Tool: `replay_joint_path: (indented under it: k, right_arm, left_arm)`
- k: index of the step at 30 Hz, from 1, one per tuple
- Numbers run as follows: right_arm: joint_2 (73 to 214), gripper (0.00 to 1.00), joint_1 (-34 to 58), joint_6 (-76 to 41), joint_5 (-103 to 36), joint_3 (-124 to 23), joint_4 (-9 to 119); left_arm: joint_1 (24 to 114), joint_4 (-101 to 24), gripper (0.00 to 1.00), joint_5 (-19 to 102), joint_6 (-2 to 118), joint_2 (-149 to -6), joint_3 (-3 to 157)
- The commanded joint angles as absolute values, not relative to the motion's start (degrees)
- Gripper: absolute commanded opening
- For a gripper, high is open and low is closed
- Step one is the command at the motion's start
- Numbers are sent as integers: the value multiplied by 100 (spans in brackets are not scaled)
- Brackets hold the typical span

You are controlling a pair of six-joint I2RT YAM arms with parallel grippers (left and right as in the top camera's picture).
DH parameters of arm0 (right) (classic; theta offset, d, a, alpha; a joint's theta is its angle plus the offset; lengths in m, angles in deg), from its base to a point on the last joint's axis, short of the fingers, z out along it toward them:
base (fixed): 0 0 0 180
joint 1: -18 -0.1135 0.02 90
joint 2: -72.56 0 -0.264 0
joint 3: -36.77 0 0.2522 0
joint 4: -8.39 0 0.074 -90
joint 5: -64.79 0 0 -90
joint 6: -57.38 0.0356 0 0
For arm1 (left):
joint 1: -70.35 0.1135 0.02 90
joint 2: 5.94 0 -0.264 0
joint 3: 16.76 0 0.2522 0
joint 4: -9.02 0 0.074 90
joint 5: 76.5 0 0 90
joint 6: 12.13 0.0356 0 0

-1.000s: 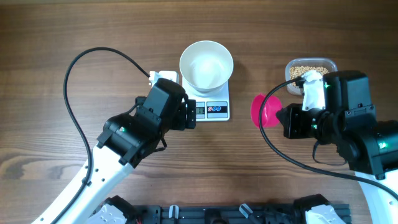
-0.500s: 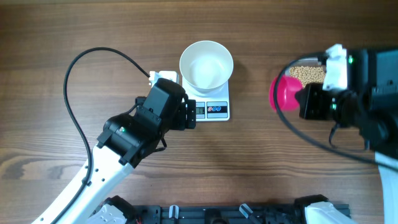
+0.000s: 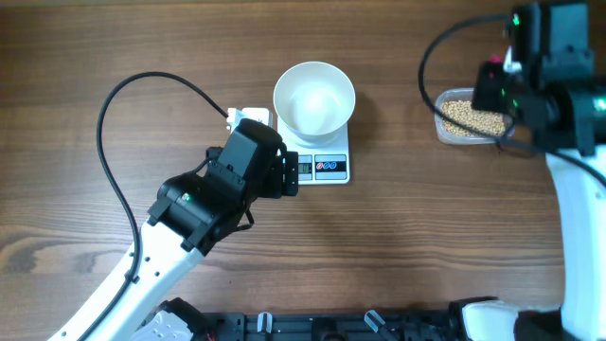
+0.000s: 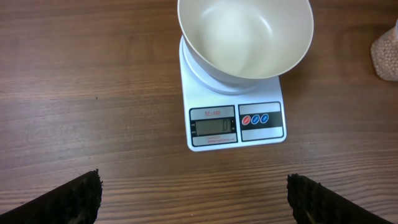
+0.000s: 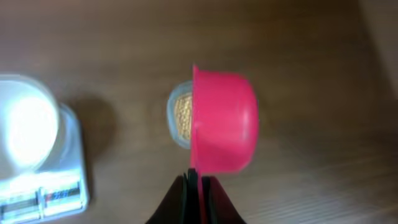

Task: Scoop item into bowl and weigh 150g on scale
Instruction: 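Lower the scoop into the soybeans with the right gripper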

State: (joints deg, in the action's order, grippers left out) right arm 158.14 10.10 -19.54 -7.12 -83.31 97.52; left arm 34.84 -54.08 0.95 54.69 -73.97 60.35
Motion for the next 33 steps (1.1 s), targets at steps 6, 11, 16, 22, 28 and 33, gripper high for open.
replay_joint_path:
  k: [6, 11, 16, 22, 28, 33]
  right_arm:
    - [16656, 4, 1346, -3630, -98, -8390, 9284]
    - [17250, 4, 1519, -4170, -935, -8346, 9265]
    - [17460, 4, 2127, -4340, -1298, -8338, 9153]
    - [17460, 4, 2140, -4655, -1578, -8338, 8830]
    - [17458, 4, 2140, -4655, -1936, -8338, 8839]
    - [17458, 4, 2140, -4659, -1978, -8338, 8847]
  left_arm:
    - [3510, -5389, 100, 125, 5497, -7399, 6040]
    - [3510, -5389, 100, 125, 5497, -7399, 6040]
    - [3510, -5389, 100, 125, 5497, -7399, 6040]
    - [3510, -5389, 100, 125, 5497, -7399, 6040]
    - [3510, -5260, 100, 125, 5497, -7399, 6040]
    - [3510, -5089, 100, 678, 6328, -7414, 6040]
